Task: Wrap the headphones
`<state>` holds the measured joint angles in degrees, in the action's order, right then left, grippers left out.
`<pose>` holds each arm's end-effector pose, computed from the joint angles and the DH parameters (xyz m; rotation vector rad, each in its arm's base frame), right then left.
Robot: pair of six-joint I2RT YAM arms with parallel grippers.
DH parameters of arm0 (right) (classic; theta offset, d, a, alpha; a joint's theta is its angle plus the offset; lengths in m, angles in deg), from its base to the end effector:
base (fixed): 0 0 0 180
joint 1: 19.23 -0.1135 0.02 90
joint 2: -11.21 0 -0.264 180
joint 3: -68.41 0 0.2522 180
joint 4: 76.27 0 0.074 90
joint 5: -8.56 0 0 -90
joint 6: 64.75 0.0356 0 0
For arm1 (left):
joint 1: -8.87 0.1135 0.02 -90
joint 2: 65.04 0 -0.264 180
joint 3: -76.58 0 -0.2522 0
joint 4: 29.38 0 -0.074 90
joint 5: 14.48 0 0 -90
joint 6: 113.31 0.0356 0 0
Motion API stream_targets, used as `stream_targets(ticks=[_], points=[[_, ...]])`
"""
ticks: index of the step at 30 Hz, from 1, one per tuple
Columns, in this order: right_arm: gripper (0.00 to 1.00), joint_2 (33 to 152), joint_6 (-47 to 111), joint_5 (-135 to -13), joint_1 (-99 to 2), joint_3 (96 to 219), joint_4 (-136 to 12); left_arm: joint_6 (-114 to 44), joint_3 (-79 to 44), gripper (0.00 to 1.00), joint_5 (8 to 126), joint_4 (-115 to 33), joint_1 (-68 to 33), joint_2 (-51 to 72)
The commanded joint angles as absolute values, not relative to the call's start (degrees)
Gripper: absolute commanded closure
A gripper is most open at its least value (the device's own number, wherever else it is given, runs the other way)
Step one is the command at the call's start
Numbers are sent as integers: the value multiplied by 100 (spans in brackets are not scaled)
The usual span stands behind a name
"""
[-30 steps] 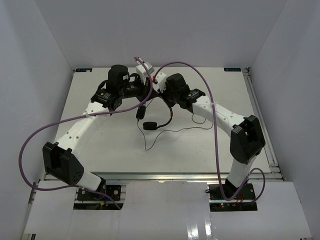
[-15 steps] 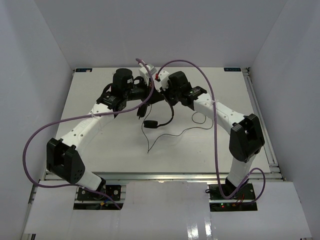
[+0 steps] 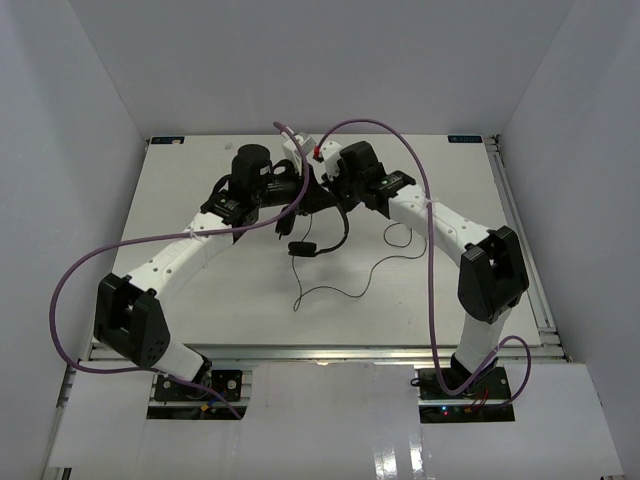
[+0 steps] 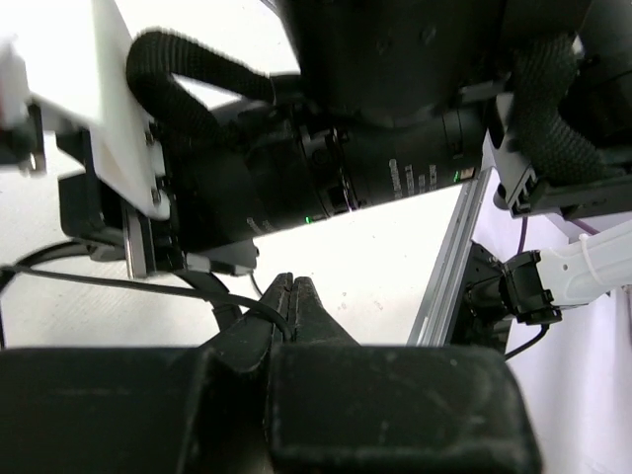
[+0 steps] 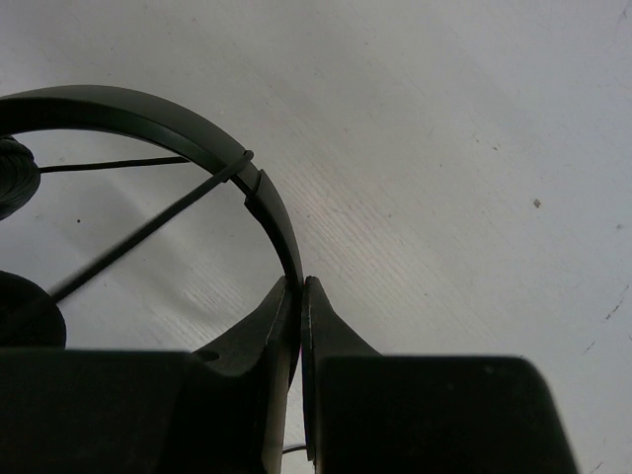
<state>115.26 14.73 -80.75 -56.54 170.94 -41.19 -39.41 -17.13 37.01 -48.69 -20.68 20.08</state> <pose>0.3371 0.2575 0.2976 -0.9073 2.0295 0.2720 0.2905 -0.1902 0.3500 0.7103 1.8572 -1.1625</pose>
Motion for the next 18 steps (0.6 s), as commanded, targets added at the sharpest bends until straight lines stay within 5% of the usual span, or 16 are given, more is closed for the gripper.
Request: stream_targets(ticks=[1, 18], points=[[92, 11511, 1740, -7915, -5456, 17465, -4185, -4161, -1924, 93, 3584, -4595, -2168, 1740], [92, 11590, 2080, -7489, -5311, 17693, -4080, -4477, -1919, 91, 3795, -4442, -2623, 2170]])
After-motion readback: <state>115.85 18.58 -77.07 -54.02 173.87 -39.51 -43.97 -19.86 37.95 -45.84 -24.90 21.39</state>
